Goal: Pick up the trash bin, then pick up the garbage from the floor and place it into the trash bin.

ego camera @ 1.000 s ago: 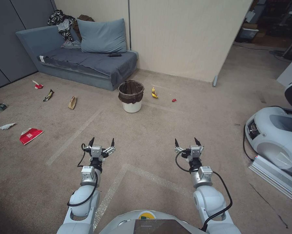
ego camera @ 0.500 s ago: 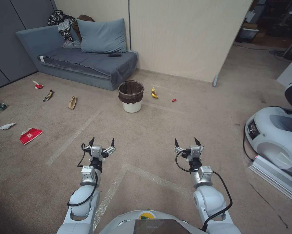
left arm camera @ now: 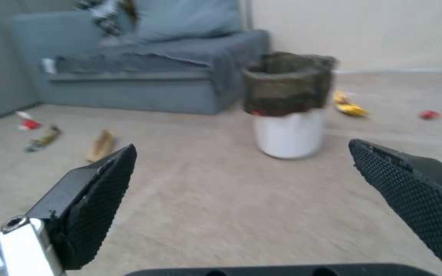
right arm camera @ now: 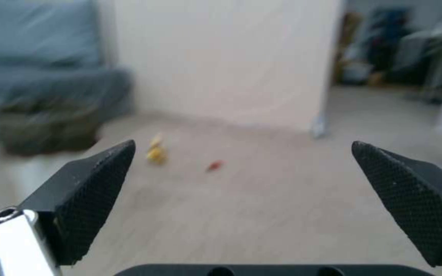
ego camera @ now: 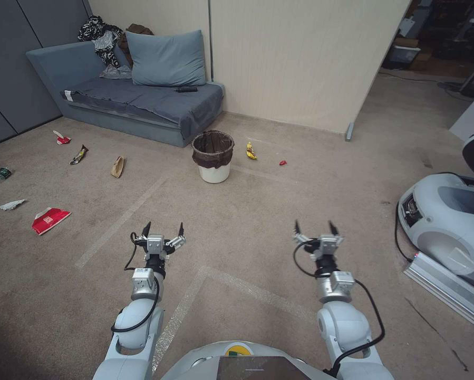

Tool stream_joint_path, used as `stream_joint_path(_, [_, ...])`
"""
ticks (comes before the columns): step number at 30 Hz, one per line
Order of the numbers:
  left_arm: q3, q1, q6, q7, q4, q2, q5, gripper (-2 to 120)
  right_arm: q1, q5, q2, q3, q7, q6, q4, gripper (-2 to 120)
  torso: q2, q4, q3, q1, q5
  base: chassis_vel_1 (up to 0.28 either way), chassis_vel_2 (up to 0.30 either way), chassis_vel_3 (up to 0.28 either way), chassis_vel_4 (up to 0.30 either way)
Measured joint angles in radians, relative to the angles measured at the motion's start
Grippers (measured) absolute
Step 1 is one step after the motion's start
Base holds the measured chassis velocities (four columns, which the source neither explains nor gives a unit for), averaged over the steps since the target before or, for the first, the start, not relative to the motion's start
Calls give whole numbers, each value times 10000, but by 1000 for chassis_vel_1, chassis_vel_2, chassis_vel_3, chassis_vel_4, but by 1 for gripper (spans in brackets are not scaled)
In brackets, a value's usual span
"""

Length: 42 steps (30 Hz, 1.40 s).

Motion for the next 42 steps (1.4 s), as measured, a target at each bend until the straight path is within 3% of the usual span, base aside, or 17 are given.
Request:
stream_joint_path(2, [181, -353, -259, -973, 322, 52, 193, 100, 28, 75, 246, 469, 707, 955, 59, 100, 0, 0, 0, 0, 0, 0, 0, 0, 0])
stream_joint_path(5, [282, -560, -398, -1529, 500, 82, 306, 100, 27, 203, 256, 588, 848, 1195, 151, 100, 0, -2, 0, 0, -2, 0, 0, 0, 0])
stream_joint_path(12, [391, -768, -694, -1999, 654, 210, 176, 100, 18, 347, 197, 621, 874, 1253, 247, 100, 0, 4, 0, 0, 0, 0, 0, 0, 0])
stream_joint_path(42, [410, -418, -897, -1653, 232, 357, -50, 100, 107, 703, -308, 509, 495, 408, 262, 100, 0, 1, 0, 0, 0, 0, 0, 0, 0])
